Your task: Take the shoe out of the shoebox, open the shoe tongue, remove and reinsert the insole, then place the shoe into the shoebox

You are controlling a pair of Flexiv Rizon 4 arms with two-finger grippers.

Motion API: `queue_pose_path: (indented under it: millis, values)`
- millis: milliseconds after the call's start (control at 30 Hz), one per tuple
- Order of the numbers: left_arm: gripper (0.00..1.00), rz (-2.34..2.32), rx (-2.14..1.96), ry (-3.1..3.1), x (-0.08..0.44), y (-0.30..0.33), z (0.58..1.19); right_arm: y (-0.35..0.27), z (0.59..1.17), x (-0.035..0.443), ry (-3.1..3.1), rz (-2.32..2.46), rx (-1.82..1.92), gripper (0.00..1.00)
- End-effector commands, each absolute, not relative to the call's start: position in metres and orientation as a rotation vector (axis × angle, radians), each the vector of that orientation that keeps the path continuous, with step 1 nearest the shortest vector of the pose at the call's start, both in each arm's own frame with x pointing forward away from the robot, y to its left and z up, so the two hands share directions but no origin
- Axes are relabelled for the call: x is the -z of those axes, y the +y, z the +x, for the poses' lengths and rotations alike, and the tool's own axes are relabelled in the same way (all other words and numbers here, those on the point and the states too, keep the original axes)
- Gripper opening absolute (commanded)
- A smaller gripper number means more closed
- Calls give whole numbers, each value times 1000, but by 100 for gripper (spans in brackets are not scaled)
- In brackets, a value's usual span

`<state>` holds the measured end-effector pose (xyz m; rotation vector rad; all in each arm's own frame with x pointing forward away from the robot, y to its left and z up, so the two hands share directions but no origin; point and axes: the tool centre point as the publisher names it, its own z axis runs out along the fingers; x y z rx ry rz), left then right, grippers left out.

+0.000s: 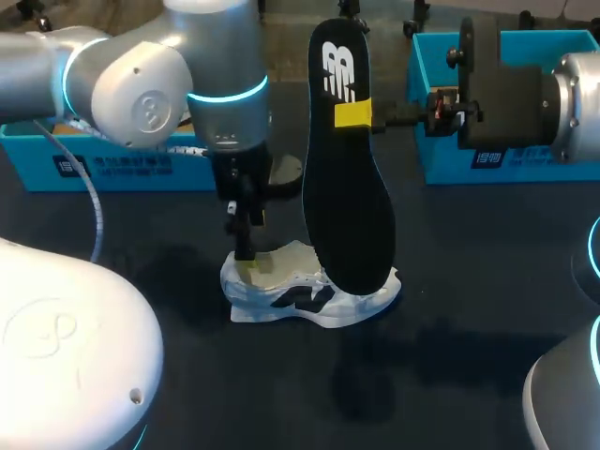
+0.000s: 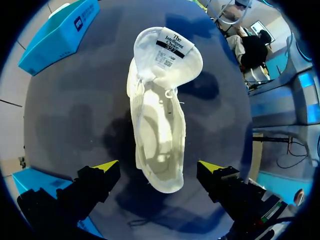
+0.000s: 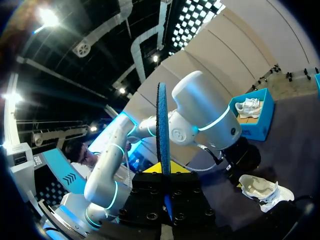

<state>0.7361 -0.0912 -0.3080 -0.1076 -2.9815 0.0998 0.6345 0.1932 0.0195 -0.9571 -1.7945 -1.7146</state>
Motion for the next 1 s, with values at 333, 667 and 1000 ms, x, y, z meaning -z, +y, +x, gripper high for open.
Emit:
queue_pose_path:
  millis: [333, 667, 1000]
  values:
    - [100, -100, -134, -3003, 317, -94, 736, 196, 635, -18, -1792, -958, 1717, 0]
    - [100, -108, -189, -3013, 330, -130, 754, 196, 635, -18, -1792, -958, 1717, 0]
    - [90, -67, -189, -2999, 360, -150, 771, 196, 635, -18, -1792, -958, 1717, 0]
